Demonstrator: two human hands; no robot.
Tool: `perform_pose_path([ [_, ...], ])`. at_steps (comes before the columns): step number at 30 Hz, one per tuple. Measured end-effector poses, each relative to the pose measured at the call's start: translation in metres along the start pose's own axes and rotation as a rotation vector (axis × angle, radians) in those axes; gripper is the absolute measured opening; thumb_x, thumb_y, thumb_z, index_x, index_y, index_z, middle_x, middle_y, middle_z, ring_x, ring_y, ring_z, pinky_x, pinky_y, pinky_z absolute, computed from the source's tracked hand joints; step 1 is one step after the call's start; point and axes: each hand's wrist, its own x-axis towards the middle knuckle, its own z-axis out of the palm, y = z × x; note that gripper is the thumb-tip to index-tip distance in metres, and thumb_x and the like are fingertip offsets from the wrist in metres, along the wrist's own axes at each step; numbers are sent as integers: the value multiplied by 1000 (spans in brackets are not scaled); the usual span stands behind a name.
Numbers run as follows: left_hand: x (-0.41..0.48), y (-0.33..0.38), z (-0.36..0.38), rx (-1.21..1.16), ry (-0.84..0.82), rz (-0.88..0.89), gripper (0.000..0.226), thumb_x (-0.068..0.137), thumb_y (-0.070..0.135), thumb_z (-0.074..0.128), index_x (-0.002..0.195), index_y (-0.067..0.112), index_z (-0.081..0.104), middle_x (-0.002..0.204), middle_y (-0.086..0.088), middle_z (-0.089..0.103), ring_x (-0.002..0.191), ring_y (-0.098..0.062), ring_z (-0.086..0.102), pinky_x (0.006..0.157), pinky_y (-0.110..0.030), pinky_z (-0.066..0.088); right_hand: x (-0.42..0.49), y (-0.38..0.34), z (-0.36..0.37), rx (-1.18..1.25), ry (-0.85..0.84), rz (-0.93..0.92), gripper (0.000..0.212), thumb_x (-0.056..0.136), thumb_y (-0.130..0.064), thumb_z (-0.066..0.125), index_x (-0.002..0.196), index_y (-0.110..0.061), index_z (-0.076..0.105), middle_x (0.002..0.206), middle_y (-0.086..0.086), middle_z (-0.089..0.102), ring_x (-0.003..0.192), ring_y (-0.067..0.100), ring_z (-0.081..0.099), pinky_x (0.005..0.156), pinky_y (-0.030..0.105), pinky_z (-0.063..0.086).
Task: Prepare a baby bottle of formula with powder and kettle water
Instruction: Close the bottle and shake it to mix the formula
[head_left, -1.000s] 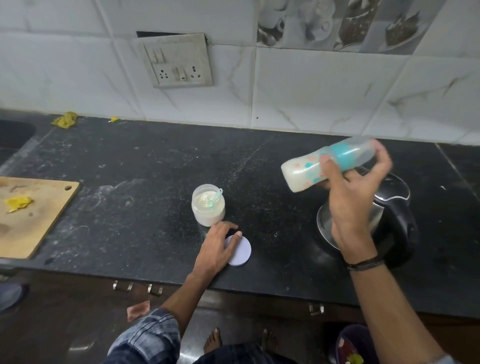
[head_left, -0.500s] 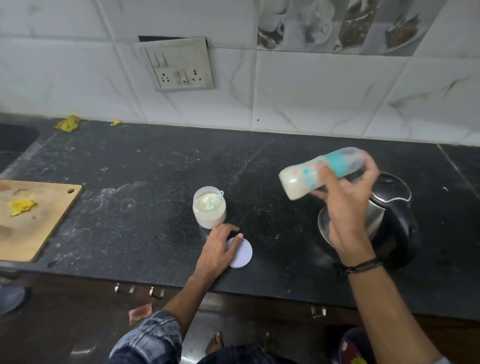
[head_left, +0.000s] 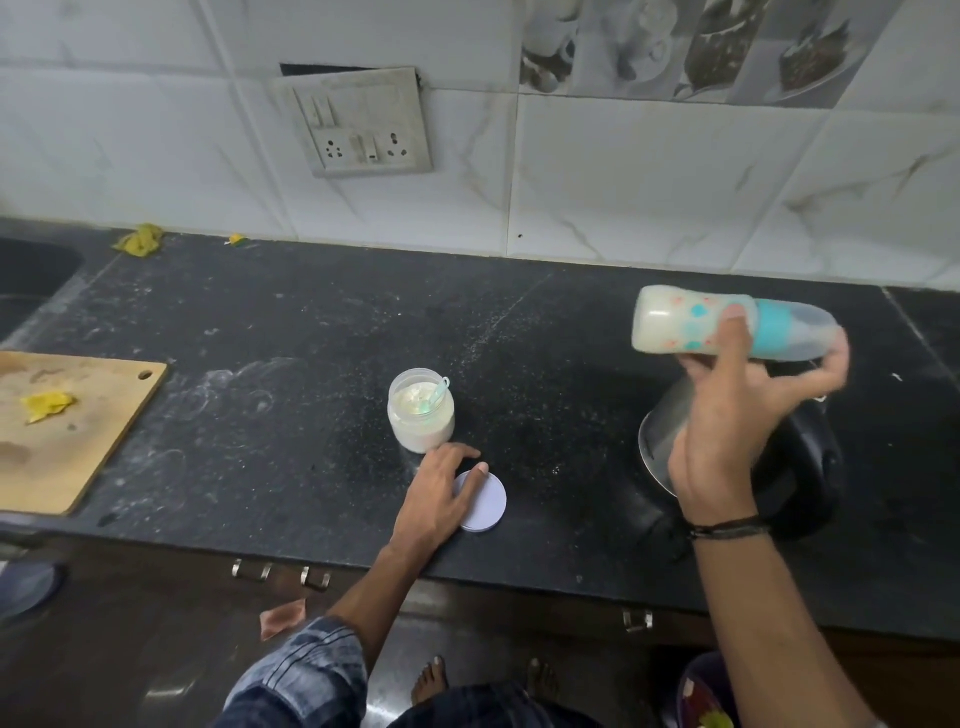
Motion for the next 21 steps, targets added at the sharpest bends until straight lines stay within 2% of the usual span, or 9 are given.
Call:
perform_pose_path([
  [2,-2,-2,0,-1,3,7,25,104,46,53,117,28,64,118,15,60,114,-3,50,100,-28,43,-4,5,0,-122,-112,95,73,94,-12,78,147,-27,30,138,7,62,117,22,73,77,39,65],
  [4,-1,-2,-1,-7,0,10,24,104,44,54,117,27,64,119,14,60,115,-3,51,101,-28,43,-7,5,-3,-143,-161,114,73,93,-11,79,146,-29,33,130,1,67,115,22,74,78,40,65],
  [8,0,2,0,-5,6,-6,24,105,44,54,117,26,65,120,13,61,115,-3,50,101,-28,42,1,-1,-1,-8,2,-2,78,93,-20,79,149,-23,25,134,3,63,115,20,73,79,45,65],
  [11,-1,1,-1,-12,6,-3,23,104,42,55,117,25,65,119,12,61,115,-5,50,102,-30,43,-3,8,-2,-187,-166,124,71,95,-8,77,147,-25,31,120,-6,75,109,16,76,72,35,65],
  [12,-1,1,-2,-13,5,0,23,104,42,55,117,25,65,119,11,61,115,-5,51,102,-30,43,-5,9,-4,-198,-190,142,72,94,-7,77,147,-26,32,121,-6,75,110,17,75,73,34,65],
  [15,1,4,-1,-8,2,0,26,105,44,54,118,25,65,120,12,61,116,-4,51,102,-30,43,-1,2,-5,-40,-35,46,76,92,-19,80,147,-25,29,141,9,61,117,21,73,78,41,65],
  [17,0,3,0,3,5,-4,27,105,46,53,118,26,64,120,12,61,116,-5,51,102,-30,43,4,1,-4,-15,19,17,81,90,-23,81,149,-22,25,143,9,57,119,22,71,78,44,65],
  [19,-1,-1,-1,6,10,4,25,105,45,53,117,26,64,120,12,61,116,-4,51,101,-30,43,1,7,-5,-136,-106,100,75,92,-13,79,147,-24,29,134,1,65,118,22,72,75,39,65],
  [21,-1,-2,-1,0,8,9,25,105,46,53,116,27,64,119,13,61,115,-4,51,101,-30,43,-2,10,-11,-195,-201,137,74,92,-7,79,146,-27,34,133,2,68,116,24,73,78,39,65],
])
